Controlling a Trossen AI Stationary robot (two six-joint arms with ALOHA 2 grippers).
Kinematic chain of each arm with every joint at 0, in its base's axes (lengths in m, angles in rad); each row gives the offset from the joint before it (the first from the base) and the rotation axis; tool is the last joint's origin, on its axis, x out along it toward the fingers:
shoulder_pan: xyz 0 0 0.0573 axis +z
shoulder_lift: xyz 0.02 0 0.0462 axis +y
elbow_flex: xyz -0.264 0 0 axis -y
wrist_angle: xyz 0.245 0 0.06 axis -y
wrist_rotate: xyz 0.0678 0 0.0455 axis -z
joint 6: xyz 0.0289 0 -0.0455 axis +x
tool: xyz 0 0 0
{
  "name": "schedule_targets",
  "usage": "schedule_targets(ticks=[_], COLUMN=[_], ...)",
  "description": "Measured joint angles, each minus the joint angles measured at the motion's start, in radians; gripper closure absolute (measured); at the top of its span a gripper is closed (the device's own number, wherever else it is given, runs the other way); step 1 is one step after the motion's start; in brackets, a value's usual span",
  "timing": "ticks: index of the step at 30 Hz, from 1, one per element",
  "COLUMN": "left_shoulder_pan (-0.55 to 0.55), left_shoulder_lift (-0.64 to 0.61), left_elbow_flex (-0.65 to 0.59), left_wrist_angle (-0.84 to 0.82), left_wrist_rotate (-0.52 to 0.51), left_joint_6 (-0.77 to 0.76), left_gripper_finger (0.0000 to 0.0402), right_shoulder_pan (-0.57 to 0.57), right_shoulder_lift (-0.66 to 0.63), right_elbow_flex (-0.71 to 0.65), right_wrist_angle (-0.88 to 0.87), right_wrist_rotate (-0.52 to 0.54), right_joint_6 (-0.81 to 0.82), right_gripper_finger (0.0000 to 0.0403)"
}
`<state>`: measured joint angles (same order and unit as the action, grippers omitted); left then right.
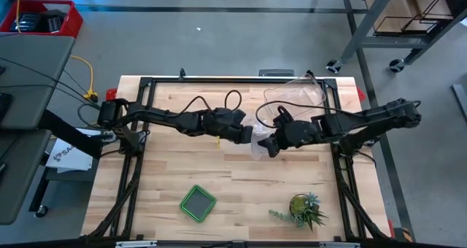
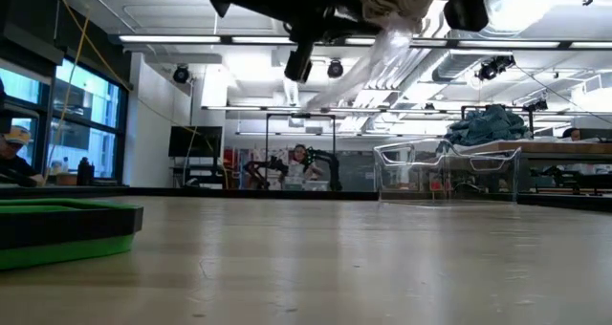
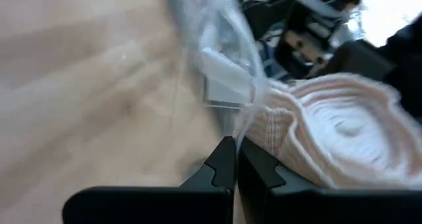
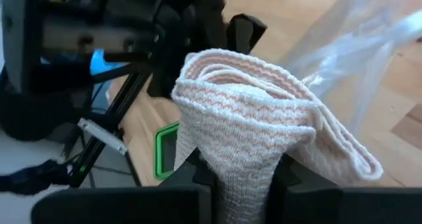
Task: Roll bandage
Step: Put the rolled white bandage into the transparent zip bag
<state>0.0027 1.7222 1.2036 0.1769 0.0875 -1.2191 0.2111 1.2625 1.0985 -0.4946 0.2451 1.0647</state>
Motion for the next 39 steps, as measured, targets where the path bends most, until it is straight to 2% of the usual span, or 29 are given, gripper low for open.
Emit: schedule_targets(ticks=[4,12,19,26,30,32,35,39], left_shoulder_pan=[0.006,0.029,0.012,0.010,0.004,-0.003,-0.005,-0.011], left_shoulder_lift=[0.000,-0.026,-0.011,0.021,0.089,0.133,0.214,0.315], left_elbow_flex=[-0.002,0.002,0.002,0.002,0.002,0.002,-0.001,-0.001], left_wrist_angle=[0.061,0.145,0.134,0.195,0.325,0.454,0.687,0.894], left_wrist_rotate=[0.050,0.170,0.180,0.250,0.332,0.361,0.355,0.340], left_joint_6=[-0.025,-0.057,-0.074,-0.080,-0.111,-0.116,-0.147,-0.255], left_gripper_finger=[0.0401,0.0401,0.0401,0.0401,0.0401,0.0401,0.0401,0.0401], right_shoulder_pan=[0.005,0.031,0.025,0.021,0.018,0.019,0.019,0.019], right_shoulder_lift=[-0.004,0.002,-0.006,-0.004,0.002,0.001,-0.002,-0.002], right_elbow_flex=[0.004,-0.001,-0.001,-0.004,-0.004,-0.004,-0.004,-0.003], right_wrist_angle=[-0.051,-0.196,-0.045,-0.016,-0.003,0.009,-0.028,-0.084], right_wrist_rotate=[-0.018,0.021,0.023,0.007,0.005,-0.003,-0.005,-0.027], right_joint_6=[-0.003,0.031,0.005,-0.034,-0.074,-0.079,-0.075,-0.052], right_gripper_finger=[0.0358,0.0358,0.0358,0.0358,0.0358,0.0358,0.0358,0.0358])
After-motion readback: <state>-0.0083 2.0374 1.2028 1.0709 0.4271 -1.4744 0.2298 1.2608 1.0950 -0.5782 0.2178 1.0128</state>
